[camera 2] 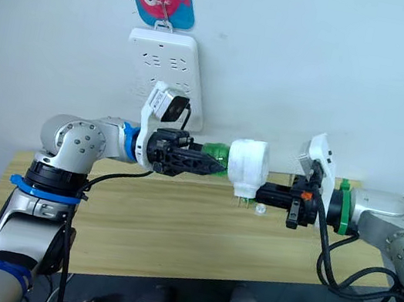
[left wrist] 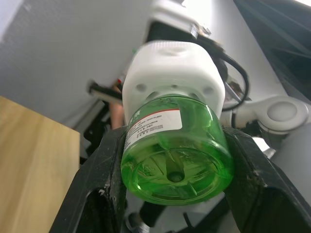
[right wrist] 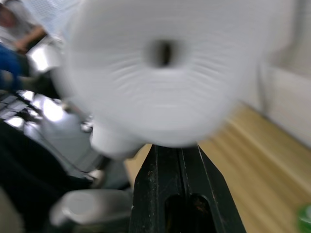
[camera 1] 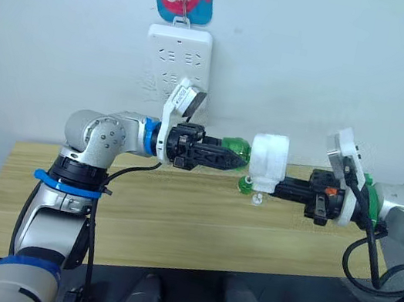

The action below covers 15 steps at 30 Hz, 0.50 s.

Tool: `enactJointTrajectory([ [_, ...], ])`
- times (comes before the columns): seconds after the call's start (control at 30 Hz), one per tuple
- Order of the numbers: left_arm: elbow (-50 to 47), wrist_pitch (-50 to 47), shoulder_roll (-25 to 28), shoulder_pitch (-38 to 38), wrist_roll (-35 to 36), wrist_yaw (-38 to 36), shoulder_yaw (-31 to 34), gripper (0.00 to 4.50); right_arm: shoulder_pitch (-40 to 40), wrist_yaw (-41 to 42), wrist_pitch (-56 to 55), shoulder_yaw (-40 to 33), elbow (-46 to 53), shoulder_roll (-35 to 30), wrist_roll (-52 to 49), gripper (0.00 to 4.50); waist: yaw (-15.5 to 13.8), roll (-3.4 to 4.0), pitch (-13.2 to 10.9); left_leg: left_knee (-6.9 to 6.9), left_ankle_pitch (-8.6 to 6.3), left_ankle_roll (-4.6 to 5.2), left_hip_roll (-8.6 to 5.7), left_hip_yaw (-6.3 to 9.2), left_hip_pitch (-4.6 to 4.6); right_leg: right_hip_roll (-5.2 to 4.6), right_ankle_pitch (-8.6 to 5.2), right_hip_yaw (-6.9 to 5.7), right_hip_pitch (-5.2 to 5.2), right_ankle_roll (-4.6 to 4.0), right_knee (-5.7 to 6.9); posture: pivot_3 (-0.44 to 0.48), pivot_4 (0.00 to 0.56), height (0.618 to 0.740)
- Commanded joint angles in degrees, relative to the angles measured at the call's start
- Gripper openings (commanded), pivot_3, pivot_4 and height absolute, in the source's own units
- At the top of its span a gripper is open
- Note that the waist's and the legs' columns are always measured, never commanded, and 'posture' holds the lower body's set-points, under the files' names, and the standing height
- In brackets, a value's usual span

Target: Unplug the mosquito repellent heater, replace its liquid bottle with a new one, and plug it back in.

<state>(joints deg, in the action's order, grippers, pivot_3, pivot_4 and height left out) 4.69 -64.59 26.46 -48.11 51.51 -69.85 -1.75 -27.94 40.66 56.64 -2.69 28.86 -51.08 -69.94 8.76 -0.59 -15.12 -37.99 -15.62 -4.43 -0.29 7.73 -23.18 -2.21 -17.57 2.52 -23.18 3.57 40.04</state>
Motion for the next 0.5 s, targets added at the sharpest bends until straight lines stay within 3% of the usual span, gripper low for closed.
enactJointTrajectory([
  [0.03,-0.72,2.25,-0.71,-0.59,-0.46,1.09,1.10,2.30,-1.32,-3.55,1.79,-3.99,2.94,-0.14,-7.69,0.00,-0.03,0.00,0.00,-0.01,0.00,0.00,0.00,0.00,0.00,0.00,0.00,0.00,0.00,0.00,0.00,-0.210,0.198,0.740],
  [0.23,-1.18,9.25,0.35,0.52,-6.27,-1.35,-2.88,2.30,-4.30,-13.68,1.69,-5.78,1.82,0.54,-17.96,0.00,0.15,0.00,0.00,-0.01,0.00,0.00,0.01,-0.03,0.01,0.00,0.00,0.01,0.00,0.00,0.02,-0.221,0.203,0.740],
  [0.5,-4.95,14.70,3.56,2.51,-9.84,-8.46,-8.21,2.30,-8.14,-19.95,1.46,-4.80,-2.53,1.83,-20.43,0.00,0.30,0.00,0.00,0.02,0.00,0.01,0.00,-0.03,0.01,0.01,0.00,0.01,-0.01,0.00,0.02,-0.220,0.205,0.740],
])
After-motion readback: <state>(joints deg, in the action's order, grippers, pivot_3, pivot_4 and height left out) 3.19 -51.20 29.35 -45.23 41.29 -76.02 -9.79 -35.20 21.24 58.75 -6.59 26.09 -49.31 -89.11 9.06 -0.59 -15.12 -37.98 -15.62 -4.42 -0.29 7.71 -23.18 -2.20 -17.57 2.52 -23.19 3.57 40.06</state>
